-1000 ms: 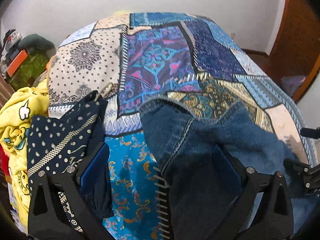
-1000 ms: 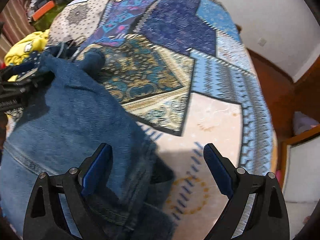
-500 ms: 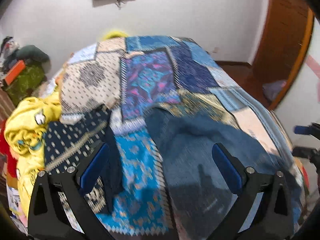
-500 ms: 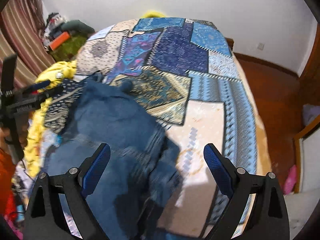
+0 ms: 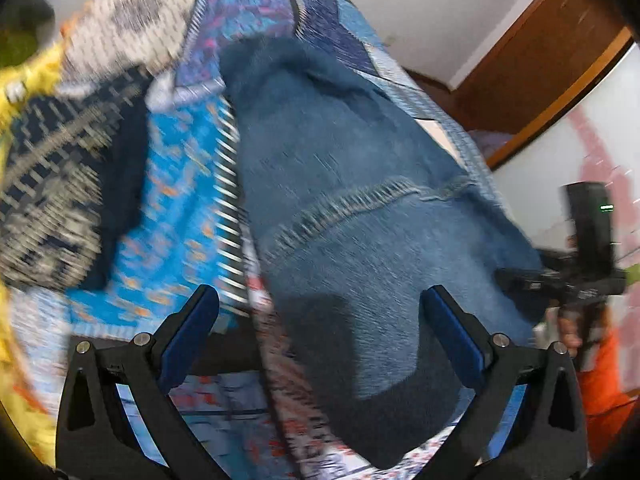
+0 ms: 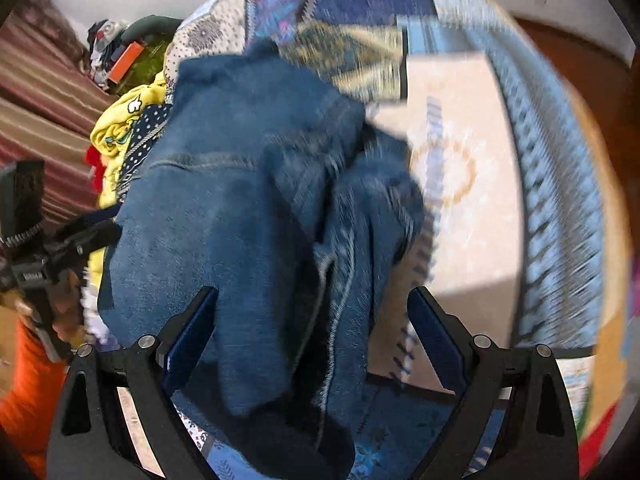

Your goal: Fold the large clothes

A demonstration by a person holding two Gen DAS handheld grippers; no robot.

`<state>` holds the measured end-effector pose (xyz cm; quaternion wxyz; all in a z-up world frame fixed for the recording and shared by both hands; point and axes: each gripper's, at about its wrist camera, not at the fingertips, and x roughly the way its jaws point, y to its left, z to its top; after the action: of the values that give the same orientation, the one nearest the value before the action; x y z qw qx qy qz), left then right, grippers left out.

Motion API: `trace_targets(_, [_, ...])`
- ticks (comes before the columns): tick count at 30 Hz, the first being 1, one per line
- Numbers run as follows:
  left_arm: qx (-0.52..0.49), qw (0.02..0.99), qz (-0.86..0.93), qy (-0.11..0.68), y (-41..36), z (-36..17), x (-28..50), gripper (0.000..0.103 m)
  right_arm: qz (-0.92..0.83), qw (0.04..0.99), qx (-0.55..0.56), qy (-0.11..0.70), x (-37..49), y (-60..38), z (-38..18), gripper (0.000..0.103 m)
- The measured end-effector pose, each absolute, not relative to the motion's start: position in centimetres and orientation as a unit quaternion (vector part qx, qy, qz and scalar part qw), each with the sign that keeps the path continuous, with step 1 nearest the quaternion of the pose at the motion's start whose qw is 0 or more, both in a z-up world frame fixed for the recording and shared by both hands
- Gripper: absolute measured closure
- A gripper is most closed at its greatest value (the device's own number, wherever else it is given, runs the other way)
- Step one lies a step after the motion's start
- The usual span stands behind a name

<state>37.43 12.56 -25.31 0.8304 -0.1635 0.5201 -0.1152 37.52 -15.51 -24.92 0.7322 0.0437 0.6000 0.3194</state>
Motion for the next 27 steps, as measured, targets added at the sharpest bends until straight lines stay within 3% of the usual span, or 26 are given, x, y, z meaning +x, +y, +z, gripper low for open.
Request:
trace_targets(4, [-0.220,0.806,-0.142,0.532,12.6,-27.3,38.2,0.000,0.351,0.692,0.105,0.622,38.9,-16.6,-27.6,0.000])
trace_targets(16, [-0.248,0.777,-0.163,0.556,10.8,-29.9,42.1,0.000,0.382,0.675,0.133,0.617,41.2,-14.3,-28.6,0.000])
trace_targets(18, [-0.254,0.776,-0.163,0.554,11.1,-29.9,42.3,0.004,0.380,0.676,0.139,0.616,41.2,-14.0,-28.6,0.001])
trace_targets(23, [-0.217,0.797,-0.160,0.540,10.8,-28.7,41.5,0.022,0.376,0.677,0.147,0.615,40.7,-14.5,-28.4,0.020])
trace_targets(25, [-0.205,0.806,-0.159,0.532,10.3,-27.9,41.0,0.030,0.379,0.681,0.137,0.611,40.3,-14.3,-27.8,0.037])
trace_targets(27, [-0.189,0.815,-0.164,0.522,9.8,-26.8,40.3,0.038,0.376,0.693,0.122,0.603,39.4,-13.7,-26.6,0.046])
